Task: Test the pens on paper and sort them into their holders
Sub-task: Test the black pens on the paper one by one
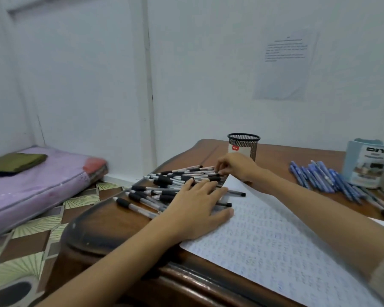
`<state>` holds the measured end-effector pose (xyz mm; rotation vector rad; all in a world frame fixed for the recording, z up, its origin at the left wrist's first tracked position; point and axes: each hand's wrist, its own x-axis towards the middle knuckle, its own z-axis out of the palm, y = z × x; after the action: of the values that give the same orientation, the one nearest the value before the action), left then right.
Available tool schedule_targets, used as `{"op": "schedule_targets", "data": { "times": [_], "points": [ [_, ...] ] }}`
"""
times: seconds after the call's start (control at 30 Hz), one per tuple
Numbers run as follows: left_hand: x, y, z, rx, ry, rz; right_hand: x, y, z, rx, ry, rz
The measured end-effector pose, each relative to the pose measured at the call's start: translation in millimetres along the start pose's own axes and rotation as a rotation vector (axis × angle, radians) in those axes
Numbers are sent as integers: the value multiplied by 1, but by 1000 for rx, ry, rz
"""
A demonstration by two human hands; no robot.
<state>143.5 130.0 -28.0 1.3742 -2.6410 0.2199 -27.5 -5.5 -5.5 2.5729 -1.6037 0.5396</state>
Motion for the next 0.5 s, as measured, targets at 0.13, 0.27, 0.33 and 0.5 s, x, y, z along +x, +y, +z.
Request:
{"op": "schedule_targets", "data": {
  "times": [0.13, 0.27, 0.33, 0.5],
  "points": [
    [-1, 1, -3, 3, -12, 1, -2, 6, -10, 195, 74, 71],
    [-2, 4, -7, 6, -54, -6, -18, 3, -39, 692, 204, 209],
    [-2, 6, -9, 30, -107, -8, -28, 2, -57, 864, 315, 329],
    [13, 29, -24, 175, -145, 102, -70, 19, -100, 1128, 544, 442]
  ]
}}
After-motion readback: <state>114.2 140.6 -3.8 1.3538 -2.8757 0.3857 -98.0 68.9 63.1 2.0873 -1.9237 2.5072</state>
